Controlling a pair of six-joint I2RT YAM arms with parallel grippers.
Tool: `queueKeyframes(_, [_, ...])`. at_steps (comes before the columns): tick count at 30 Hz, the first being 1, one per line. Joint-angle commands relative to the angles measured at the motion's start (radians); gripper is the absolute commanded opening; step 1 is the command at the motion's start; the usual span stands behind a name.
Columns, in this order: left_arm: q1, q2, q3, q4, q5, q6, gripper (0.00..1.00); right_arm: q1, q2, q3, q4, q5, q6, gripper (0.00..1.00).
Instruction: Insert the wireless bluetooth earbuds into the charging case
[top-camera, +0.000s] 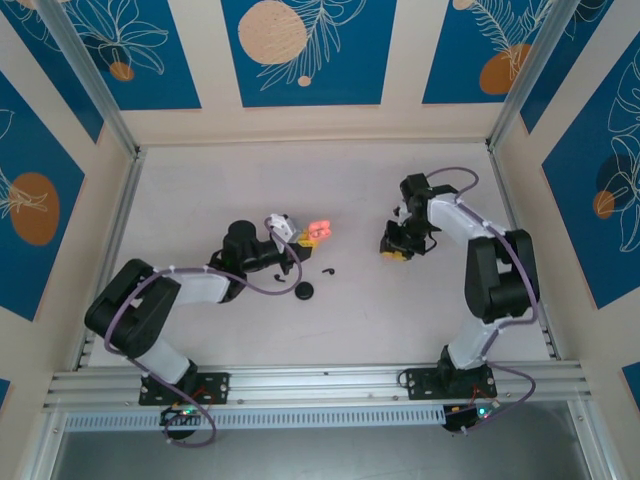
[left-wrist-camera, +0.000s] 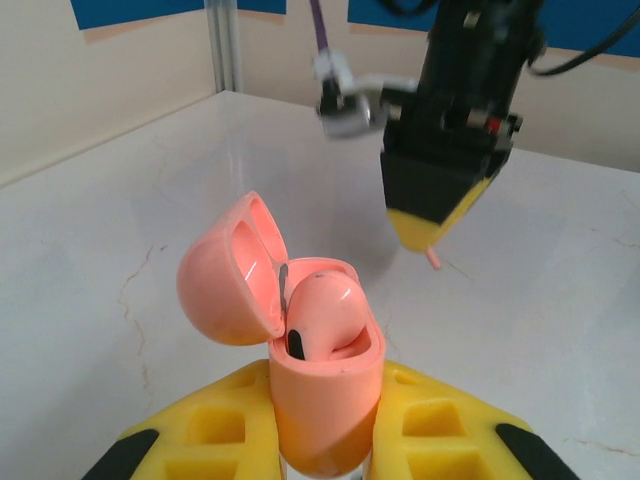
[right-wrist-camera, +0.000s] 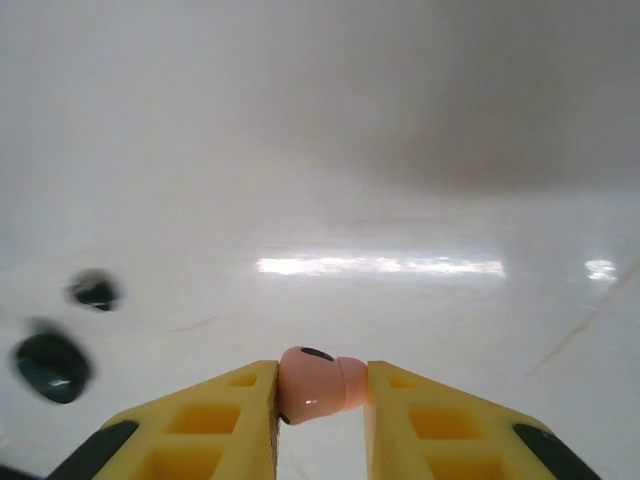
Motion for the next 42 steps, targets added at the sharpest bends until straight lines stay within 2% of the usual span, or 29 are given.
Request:
queueKeyframes(1, [-0.009,0.015,0.001,0.100,0.020,-0.031,0.12,0.037,-0.105,-0.030,0.140,-0.086,0.045,0.26])
queueKeyframes(9, [-0.014,0.017,0.013,0.144,0.028,-0.060,0.12,0.173,-0.297,-0.080,0.425,-0.116,0.051,0.25])
queueKeyframes(16, [-0.015,0.013,0.012,0.186,0.033,-0.087,0.12,0.242,-0.341,-0.138,0.559,-0.101,0.066,0.25])
queueKeyframes(27, [-0.015,0.004,0.012,0.196,0.032,-0.097,0.13,0.269,-0.331,-0.148,0.640,-0.118,0.077,0.25])
queueKeyframes(42, [-0.015,-0.002,0.013,0.208,0.028,-0.107,0.12,0.283,-0.285,-0.142,0.637,-0.128,0.063,0.25])
